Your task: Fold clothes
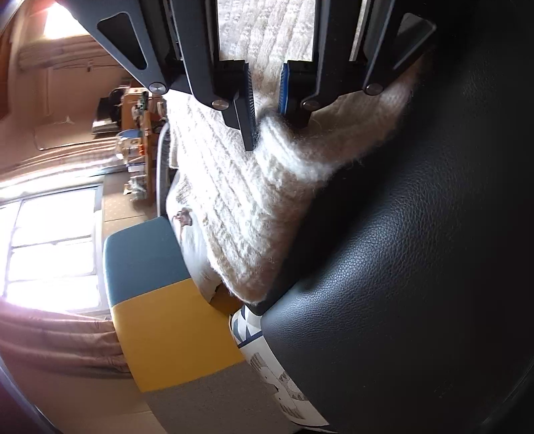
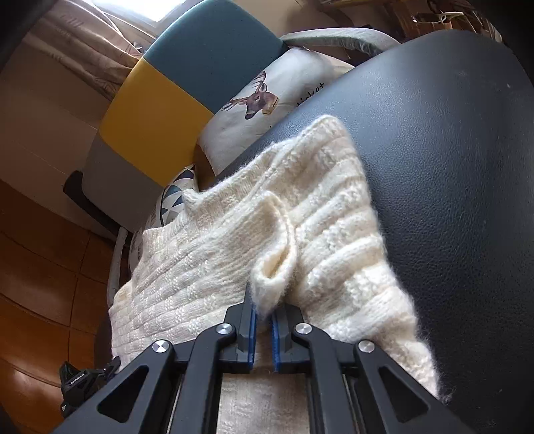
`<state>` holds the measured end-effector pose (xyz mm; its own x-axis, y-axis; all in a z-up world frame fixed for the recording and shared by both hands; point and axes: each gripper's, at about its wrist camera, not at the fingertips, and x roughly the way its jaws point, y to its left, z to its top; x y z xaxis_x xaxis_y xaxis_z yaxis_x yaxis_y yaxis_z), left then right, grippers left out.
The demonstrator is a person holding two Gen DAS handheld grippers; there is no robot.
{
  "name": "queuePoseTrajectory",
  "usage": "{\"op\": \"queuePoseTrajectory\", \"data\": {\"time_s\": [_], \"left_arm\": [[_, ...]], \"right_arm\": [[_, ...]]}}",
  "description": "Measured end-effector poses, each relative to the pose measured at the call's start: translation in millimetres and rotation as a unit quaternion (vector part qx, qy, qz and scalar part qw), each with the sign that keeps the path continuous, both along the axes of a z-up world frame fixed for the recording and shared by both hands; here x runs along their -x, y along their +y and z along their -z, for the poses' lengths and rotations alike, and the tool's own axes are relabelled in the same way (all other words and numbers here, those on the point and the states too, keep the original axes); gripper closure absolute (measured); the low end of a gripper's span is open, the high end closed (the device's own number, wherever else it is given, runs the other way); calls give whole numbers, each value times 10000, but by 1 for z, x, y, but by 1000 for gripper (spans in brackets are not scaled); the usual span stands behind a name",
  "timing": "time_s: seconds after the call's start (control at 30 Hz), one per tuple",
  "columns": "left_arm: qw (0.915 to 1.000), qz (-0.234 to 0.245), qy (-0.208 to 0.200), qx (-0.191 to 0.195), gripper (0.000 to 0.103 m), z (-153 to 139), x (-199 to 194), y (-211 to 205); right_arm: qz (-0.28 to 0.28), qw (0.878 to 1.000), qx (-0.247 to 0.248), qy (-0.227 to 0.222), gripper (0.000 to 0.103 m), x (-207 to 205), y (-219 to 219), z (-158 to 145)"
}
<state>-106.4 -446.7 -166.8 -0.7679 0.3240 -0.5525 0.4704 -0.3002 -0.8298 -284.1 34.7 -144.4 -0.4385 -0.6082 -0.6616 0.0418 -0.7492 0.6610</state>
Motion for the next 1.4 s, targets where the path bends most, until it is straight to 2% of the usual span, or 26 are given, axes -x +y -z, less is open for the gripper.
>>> {"op": "queuePoseTrajectory", "data": {"time_s": [0.07,0.17,0.2,0.27,0.33,0.47,0.53,0.57,0.6,0.63,0.73,0.8,0.87,0.9,1.0,1.13,1.2,1.27,1.4], "left_arm": [[9994,-94,129,-291,86,2,-6,-6],[9987,-311,273,-305,84,-6,-18,-14],[9984,-349,285,-355,84,-6,-22,-18],[9972,-423,296,-540,84,-3,-27,-24],[9964,-450,302,-647,84,0,-28,-24],[9964,-571,234,-580,81,1,-21,-17],[9971,-699,65,-289,86,0,-21,-16],[9970,-755,-27,-182,95,1,-24,-16],[9966,-811,-118,-74,95,2,-27,-17],[9960,-866,-209,34,95,3,-30,-18],[9973,-679,-219,171,96,5,-30,-15],[9981,-447,-190,386,94,-7,-29,-12],[9959,-119,-201,876,88,-26,-30,-7],[9930,46,-202,1167,83,-36,-30,-3],[9775,433,-164,2059,79,-64,-35,7],[9577,783,47,2769,76,-87,-29,25],[9519,937,138,2915,67,-88,-17,30],[9498,1068,135,2938,66,-85,5,34],[9395,1293,-22,3171,66,-73,45,36]], "right_arm": [[77,9994,296,-143,95,1,5,6],[88,9978,589,-282,91,3,11,7],[100,9970,699,-327,87,3,12,9],[138,9953,871,-412,87,4,14,11],[131,9950,888,-440,87,3,12,11],[56,9976,638,-259,87,0,5,6],[-62,9993,358,-52,86,-3,-2,-1],[-103,9996,248,53,86,-4,-4,-4],[-105,9998,112,118,87,-5,-5,-4],[-73,10000,-2,49,93,-4,-5,0],[-45,9988,450,-195,93,-3,4,10],[-27,9969,709,-350,90,-2,11,10],[-3,9949,862,-516,89,-3,20,8],[-5,9955,824,-475,86,-7,24,4],[-168,9990,382,-160,82,-19,30,-14],[-515,9956,-505,594,82,-39,23,-43],[-788,9885,-744,1054,82,-42,7,-59],[-1021,9806,-962,1367,82,-37,-14,-69],[-1273,9713,-1330,1506,82,-10,-54,-64]]}}
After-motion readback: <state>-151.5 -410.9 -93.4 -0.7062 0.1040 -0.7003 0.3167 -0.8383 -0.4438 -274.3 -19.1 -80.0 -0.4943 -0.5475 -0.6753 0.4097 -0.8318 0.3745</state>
